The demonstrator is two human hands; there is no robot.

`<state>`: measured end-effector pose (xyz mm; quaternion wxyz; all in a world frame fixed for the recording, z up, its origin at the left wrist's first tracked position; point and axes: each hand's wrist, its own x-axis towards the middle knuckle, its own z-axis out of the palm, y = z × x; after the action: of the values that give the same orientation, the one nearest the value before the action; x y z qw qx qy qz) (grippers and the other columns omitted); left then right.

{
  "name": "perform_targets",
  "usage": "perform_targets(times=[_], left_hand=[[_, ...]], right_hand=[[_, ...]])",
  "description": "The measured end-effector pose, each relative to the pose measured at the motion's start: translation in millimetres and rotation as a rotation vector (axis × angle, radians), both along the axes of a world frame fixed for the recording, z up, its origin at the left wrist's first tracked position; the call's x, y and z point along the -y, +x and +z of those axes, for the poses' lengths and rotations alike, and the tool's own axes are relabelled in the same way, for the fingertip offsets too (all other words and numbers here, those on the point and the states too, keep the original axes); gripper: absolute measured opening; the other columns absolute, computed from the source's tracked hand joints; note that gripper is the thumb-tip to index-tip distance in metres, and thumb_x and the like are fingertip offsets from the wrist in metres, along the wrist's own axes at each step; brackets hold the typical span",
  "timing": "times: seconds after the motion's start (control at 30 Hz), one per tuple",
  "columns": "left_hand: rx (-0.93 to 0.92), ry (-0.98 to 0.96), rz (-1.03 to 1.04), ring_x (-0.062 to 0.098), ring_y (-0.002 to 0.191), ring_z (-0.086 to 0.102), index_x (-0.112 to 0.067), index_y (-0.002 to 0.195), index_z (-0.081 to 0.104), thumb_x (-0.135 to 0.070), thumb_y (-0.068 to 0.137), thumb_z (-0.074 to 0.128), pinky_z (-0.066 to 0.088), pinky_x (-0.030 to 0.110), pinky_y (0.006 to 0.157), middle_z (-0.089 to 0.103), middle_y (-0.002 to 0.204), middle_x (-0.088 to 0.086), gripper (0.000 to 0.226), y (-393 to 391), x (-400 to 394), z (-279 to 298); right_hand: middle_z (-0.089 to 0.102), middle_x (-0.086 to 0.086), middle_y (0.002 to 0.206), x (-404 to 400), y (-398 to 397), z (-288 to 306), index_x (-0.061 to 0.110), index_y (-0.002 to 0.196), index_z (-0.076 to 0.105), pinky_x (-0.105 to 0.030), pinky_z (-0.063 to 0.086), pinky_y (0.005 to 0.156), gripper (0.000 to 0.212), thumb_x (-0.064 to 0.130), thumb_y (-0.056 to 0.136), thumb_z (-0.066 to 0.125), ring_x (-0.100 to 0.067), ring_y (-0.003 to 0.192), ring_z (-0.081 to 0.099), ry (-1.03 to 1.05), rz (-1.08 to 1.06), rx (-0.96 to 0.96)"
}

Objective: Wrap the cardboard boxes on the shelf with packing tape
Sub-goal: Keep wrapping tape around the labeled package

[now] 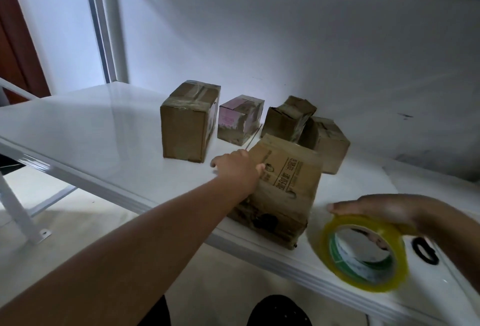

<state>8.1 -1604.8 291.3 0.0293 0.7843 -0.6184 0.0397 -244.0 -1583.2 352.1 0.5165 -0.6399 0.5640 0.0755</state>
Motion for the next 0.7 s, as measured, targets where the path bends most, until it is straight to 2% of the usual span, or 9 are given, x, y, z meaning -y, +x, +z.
perform_targets(times=[0.13, 0.2, 0.27, 0.33, 0.4, 0.47, 0.57, 0.63, 0.7], left_hand=[[0.370, -0.087, -0.203, 0.034, 0.131, 0.035, -0.005, 0.145, 0.020, -0.036, 0.099, 0.038, 0.030, 0.052, 0.104, 0.038, 0.142, 0.017, 0.058, -14.8, -2.4, 5.9], [0.511, -0.083, -0.380, 0.035, 0.134, 0.030, -0.005, 0.147, 0.014, -0.033, 0.091, 0.056, 0.027, 0.053, 0.107, 0.031, 0.146, 0.018, 0.076, -30.3, -3.9, 7.5], [0.577, -0.055, -0.584, 0.034, 0.135, 0.030, -0.007, 0.150, 0.012, -0.030, 0.083, 0.067, 0.028, 0.050, 0.107, 0.030, 0.148, 0.016, 0.090, -50.6, -7.0, 9.1], [0.436, -0.100, -0.736, 0.029, 0.130, 0.035, -0.011, 0.148, 0.019, -0.026, 0.085, 0.065, 0.033, 0.044, 0.101, 0.036, 0.144, 0.012, 0.079, -69.7, -12.7, 10.1], [0.163, -0.134, -0.788, 0.026, 0.128, 0.037, -0.015, 0.145, 0.026, -0.021, 0.089, 0.060, 0.035, 0.042, 0.098, 0.041, 0.141, 0.009, 0.066, -77.7, -19.3, 10.7], [-0.094, -0.086, -0.705, 0.027, 0.127, 0.038, -0.019, 0.143, 0.031, -0.024, 0.092, 0.055, 0.033, 0.044, 0.099, 0.043, 0.140, 0.008, 0.056, -68.6, -24.7, 12.8], [-0.121, -0.030, -0.284, 0.029, 0.130, 0.033, -0.015, 0.143, 0.027, -0.049, 0.095, 0.039, 0.028, 0.051, 0.103, 0.034, 0.143, 0.011, 0.059, -29.5, -24.5, 14.2], [-0.229, 0.029, 0.010, 0.032, 0.128, 0.038, -0.011, 0.144, 0.024, -0.060, 0.094, 0.033, 0.035, 0.049, 0.098, 0.030, 0.144, 0.013, 0.070, -0.3, -25.7, 12.4], [-0.471, 0.089, 0.130, 0.036, 0.127, 0.042, -0.005, 0.145, 0.022, -0.064, 0.093, 0.033, 0.040, 0.046, 0.096, 0.031, 0.146, 0.018, 0.079, 22.0, -23.2, 9.4]], right_hand=[[0.068, -0.004, 0.100, 4.3, 10.7, -2.1, 0.011, 0.114, 0.066, -0.037, 0.051, 0.093, 0.042, 0.044, 0.093, 0.052, -0.016, 0.087, 0.065, -0.092, 0.046, -0.082], [0.071, -0.004, 0.096, 4.4, 21.0, 0.7, 0.019, 0.103, 0.070, -0.034, 0.054, 0.086, 0.041, 0.053, 0.086, 0.055, -0.020, 0.089, 0.067, -0.149, 0.092, -0.198], [0.070, -0.005, 0.099, 5.7, 27.4, -2.7, 0.020, 0.103, 0.068, -0.033, 0.054, 0.085, 0.039, 0.053, 0.085, 0.056, -0.023, 0.094, 0.066, -0.198, 0.106, -0.225], [0.068, -0.006, 0.099, 5.5, 31.6, -4.6, 0.019, 0.106, 0.066, -0.031, 0.054, 0.080, 0.038, 0.050, 0.087, 0.056, -0.022, 0.092, 0.065, -0.218, 0.075, -0.212], [0.068, -0.006, 0.097, 4.7, 31.5, -5.0, 0.019, 0.106, 0.065, -0.027, 0.052, 0.072, 0.036, 0.048, 0.088, 0.056, -0.021, 0.089, 0.065, -0.219, 0.043, -0.203], [0.068, -0.005, 0.098, 4.3, 29.7, -6.6, 0.021, 0.105, 0.064, -0.029, 0.054, 0.075, 0.036, 0.051, 0.086, 0.057, -0.022, 0.091, 0.065, -0.222, 0.031, -0.200], [0.070, -0.006, 0.102, 2.3, 24.1, -5.1, 0.021, 0.108, 0.065, -0.034, 0.056, 0.083, 0.047, 0.059, 0.081, 0.057, -0.024, 0.093, 0.067, -0.186, 0.020, -0.174], [0.072, -0.007, 0.096, -2.4, 18.5, -0.2, 0.019, 0.104, 0.067, -0.032, 0.057, 0.076, 0.052, 0.061, 0.075, 0.058, -0.021, 0.085, 0.070, -0.126, 0.011, -0.100], [0.069, -0.008, 0.079, -5.6, 12.4, 9.9, 0.015, 0.087, 0.070, -0.030, 0.054, 0.064, 0.053, 0.063, 0.068, 0.064, -0.017, 0.065, 0.067, -0.107, 0.001, 0.090]])
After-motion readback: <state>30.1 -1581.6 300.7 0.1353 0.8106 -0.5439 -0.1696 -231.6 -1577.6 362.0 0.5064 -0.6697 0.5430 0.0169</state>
